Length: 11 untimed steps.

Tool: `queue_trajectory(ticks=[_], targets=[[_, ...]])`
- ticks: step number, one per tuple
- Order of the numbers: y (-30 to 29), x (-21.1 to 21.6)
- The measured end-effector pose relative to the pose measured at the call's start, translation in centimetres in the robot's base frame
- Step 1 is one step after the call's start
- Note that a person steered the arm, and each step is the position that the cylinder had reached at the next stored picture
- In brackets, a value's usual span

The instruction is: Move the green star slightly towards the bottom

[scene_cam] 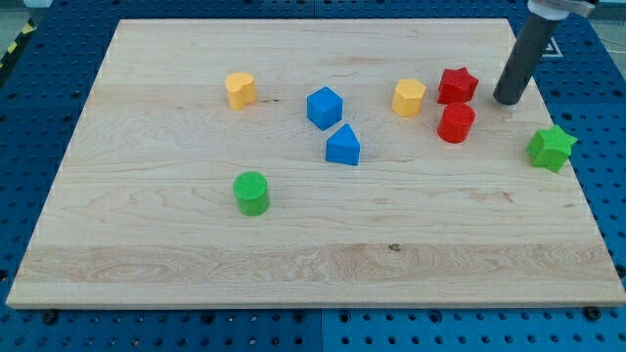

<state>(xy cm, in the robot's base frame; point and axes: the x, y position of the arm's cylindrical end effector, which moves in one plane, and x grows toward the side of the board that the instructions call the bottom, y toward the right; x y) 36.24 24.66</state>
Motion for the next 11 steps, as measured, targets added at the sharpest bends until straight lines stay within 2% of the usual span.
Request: queue_trajectory(ticks=[1,2,3,11], targets=[[-0.5,0.1],[-0.6,2.7],[1.1,7.7],[1.0,10.0]])
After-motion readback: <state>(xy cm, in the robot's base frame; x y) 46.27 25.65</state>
